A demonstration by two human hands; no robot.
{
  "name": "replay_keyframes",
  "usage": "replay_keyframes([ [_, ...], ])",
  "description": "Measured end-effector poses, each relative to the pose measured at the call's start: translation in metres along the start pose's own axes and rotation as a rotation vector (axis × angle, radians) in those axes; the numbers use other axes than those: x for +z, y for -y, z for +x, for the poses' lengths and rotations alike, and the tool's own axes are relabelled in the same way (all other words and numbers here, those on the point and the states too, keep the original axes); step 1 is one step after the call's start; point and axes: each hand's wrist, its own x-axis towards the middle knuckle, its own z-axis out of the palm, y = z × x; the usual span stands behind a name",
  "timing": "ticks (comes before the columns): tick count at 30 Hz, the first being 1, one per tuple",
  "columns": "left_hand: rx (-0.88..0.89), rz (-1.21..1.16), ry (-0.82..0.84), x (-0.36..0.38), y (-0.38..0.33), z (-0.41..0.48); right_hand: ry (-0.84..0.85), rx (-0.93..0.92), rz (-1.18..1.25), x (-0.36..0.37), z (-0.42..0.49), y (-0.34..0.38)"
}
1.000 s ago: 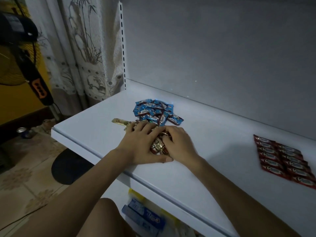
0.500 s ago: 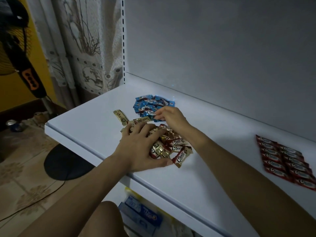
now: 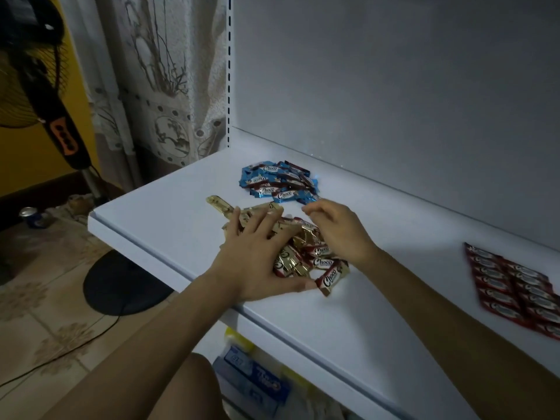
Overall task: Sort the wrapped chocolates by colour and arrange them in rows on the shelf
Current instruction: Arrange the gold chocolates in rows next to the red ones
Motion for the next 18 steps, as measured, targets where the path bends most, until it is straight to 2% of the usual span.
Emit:
replay_keyframes([
  [2,0.006,0.024,-0.03,-0.002,-0.001,-0.001,0.056,0.006,-0.033,-0.001,-0.024,-0.014],
  [5,0.069,0.045,-0.103,-0.004,-0.002,-0.002,0.065,-0.107,-0.118,0.008,-0.04,-0.018],
  [10,0.229,0.094,-0.206,-0.004,-0.006,-0.002,-0.061,-0.012,0.098,-0.003,-0.058,-0.017],
  [13,0.183,0.067,-0.075,-0.014,-0.025,0.006,-0.158,-0.009,0.146,-0.014,-0.074,-0.034],
  [18,0.022,0.156,0.297,-0.008,-0.054,0.043,-0.242,-0.033,0.104,-0.014,-0.087,-0.05],
])
